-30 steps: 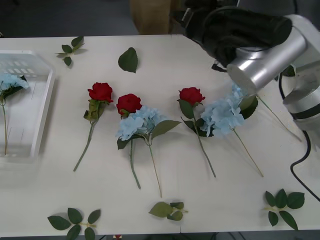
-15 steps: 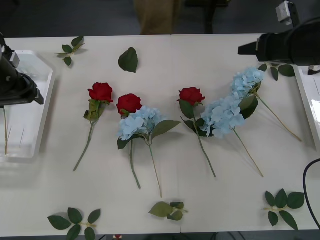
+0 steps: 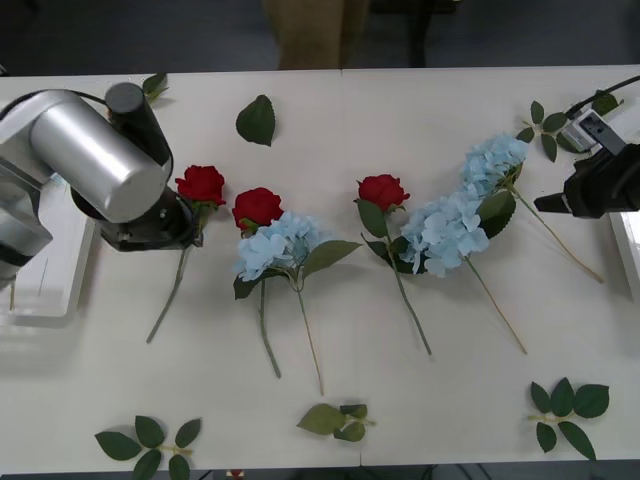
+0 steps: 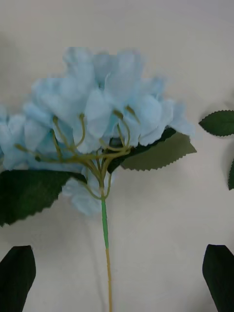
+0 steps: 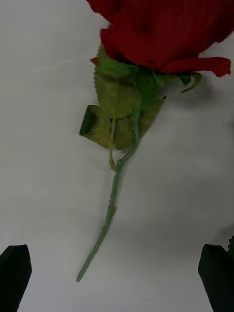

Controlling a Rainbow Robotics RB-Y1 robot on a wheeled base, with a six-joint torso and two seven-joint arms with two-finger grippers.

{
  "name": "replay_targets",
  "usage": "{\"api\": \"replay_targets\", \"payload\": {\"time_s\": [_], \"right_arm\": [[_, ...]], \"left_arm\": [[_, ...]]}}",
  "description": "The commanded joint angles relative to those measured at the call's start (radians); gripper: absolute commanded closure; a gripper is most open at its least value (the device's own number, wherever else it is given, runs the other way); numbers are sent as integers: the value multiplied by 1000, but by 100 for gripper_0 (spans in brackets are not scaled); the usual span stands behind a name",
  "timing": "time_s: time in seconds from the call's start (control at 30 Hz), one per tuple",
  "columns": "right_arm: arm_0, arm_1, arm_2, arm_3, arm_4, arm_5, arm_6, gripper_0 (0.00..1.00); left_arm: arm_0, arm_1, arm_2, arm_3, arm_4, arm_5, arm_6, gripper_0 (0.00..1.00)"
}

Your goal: Place the red flowers into the right box and the blue flowers into the left box. If a person shows an open palm, hand one flower to the person first, then continue sorting.

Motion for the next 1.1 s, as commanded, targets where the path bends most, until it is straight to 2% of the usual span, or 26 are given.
{"api": "replay_targets", "payload": {"time_s": [0.03,0.23,0.37,0.63,0.93,1.1], "right_arm": [[25,17,-11,-15,79,-63,32,0],[25,109,-7,-15,228,-168,15,0],[25,161,-7,-15,306,-211,-5,0],[25,172,72,-15,315,-209,-34,0],[25,191,135,-15,374,-238,-168,0],[21,200,135,25,366,-264,-180,16]], "left_arm": [[-43,-22,-125,63,-27,-93,63,0],[-94,-57,-224,211,-62,-199,63,0],[-109,-89,-230,299,-78,-254,57,0],[-126,-129,-230,440,-131,-328,29,0],[-124,-129,-230,578,-154,-426,-6,0],[-124,-118,-230,623,-148,-444,-29,0]]}}
